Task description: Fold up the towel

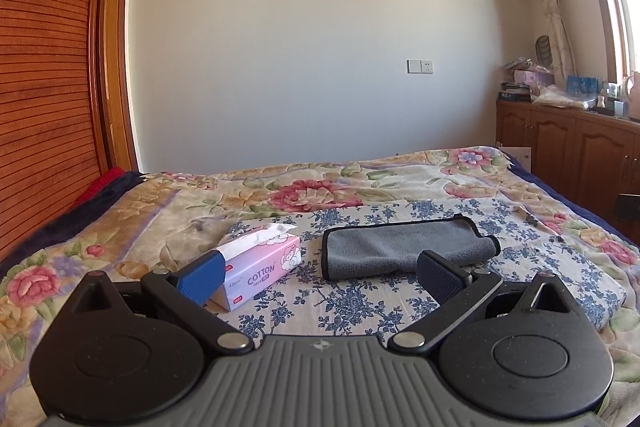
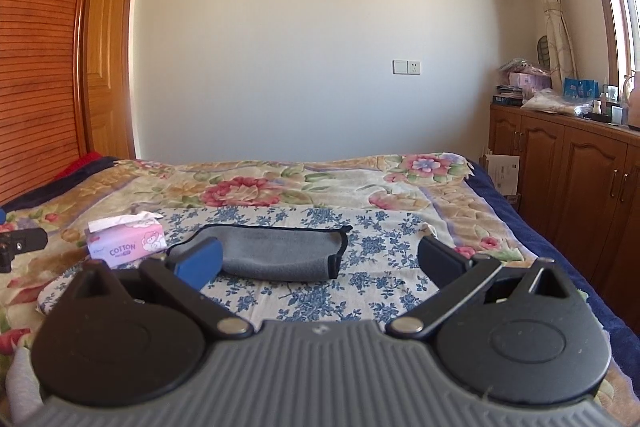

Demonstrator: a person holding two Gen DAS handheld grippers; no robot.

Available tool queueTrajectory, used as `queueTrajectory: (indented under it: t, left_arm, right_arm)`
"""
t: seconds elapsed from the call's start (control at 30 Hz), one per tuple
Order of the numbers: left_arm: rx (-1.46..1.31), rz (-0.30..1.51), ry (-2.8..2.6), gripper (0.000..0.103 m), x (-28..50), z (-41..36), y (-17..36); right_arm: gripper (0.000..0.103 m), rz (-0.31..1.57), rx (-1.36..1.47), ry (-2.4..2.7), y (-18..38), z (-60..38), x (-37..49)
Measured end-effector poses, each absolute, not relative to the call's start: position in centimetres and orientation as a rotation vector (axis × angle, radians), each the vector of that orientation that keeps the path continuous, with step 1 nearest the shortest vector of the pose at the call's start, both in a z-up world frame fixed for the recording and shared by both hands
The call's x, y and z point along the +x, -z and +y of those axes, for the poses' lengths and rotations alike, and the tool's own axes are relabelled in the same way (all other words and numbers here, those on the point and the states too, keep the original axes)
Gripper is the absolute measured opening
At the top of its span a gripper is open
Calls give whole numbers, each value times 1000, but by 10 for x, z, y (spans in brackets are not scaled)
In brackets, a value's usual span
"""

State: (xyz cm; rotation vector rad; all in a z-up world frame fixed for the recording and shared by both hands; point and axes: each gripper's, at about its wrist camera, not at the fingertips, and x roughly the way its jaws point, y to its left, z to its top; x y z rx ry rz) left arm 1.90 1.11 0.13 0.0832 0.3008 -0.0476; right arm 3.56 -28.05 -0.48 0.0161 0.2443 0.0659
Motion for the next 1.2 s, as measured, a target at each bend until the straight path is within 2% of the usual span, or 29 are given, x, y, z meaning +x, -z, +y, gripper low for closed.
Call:
queueTrajectory:
  t: [1.2]
  left_arm:
    - [81,313,51,103,20,11,5]
  right_arm:
    - [103,243,15,-63,5,-281,36]
